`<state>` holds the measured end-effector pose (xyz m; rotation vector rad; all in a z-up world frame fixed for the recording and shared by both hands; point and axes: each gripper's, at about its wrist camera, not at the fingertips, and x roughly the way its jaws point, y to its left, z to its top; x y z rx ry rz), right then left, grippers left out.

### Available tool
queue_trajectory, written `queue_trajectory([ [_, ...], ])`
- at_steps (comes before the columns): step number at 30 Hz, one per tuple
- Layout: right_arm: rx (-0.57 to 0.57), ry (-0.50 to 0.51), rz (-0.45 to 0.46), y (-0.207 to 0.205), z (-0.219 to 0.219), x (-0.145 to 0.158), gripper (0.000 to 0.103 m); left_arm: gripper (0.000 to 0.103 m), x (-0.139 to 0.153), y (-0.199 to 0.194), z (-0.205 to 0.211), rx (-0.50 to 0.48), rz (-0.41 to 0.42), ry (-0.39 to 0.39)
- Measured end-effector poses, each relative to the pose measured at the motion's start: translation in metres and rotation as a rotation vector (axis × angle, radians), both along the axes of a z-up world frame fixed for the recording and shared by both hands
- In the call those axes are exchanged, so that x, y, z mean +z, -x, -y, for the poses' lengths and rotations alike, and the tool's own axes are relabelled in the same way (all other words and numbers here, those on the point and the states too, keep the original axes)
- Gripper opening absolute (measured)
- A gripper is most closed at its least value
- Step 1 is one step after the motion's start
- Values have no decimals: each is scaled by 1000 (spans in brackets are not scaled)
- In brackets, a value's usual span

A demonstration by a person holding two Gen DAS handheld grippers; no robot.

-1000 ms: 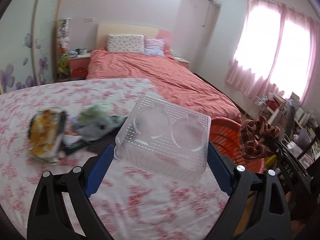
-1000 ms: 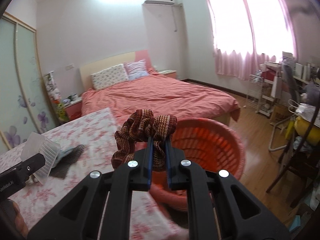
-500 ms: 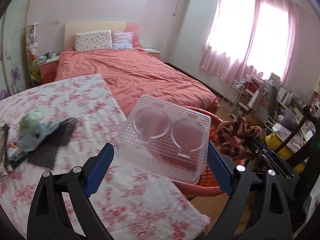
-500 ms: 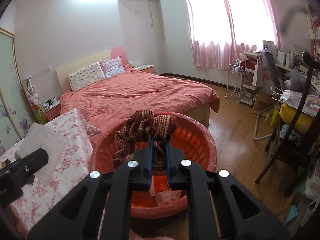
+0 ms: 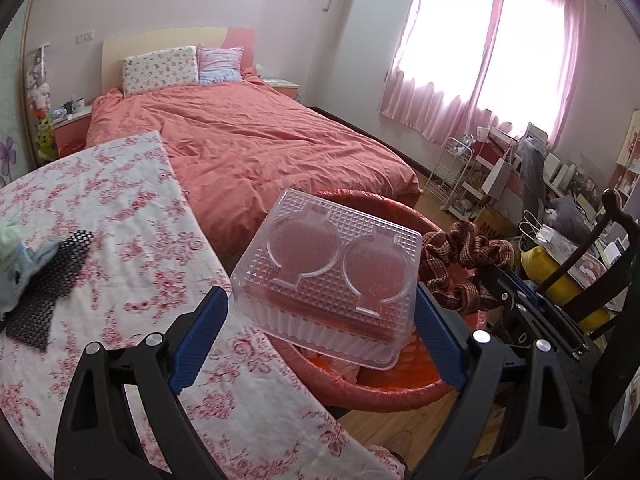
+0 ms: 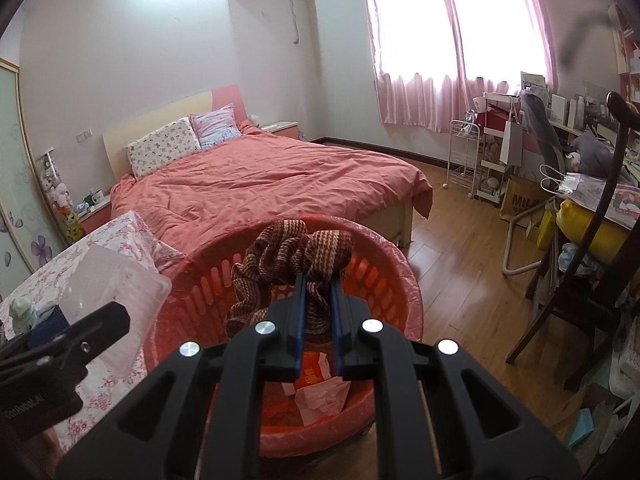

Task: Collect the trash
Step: 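Carry the container and scrunchie over the orange basket and release both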

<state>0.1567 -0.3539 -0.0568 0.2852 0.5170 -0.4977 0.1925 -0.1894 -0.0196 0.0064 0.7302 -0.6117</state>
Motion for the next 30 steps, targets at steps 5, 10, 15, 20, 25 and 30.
queue_trajectory([
  [5, 0, -23, 5, -3, 7, -2, 13, 90, -4, -3, 11, -26, -9, 1],
  [10, 13, -71, 14, -8, 17, -6, 18, 91, -9, -7, 22, -46, -19, -13],
  [15, 18, -96, 14, -11, 25, -10, 20, 92, -18, -11, 28, -52, -48, -29],
  [20, 7, -102, 14, -9, 28, -11, 30, 92, -24, -12, 31, -54, -68, -44],
  [25, -6, -84, 13, -4, 29, -10, 34, 93, -24, -11, 36, -75, -80, -54],
  [30, -13, -74, 13, 1, 31, -7, 34, 96, -22, -12, 35, -78, -81, -60],
])
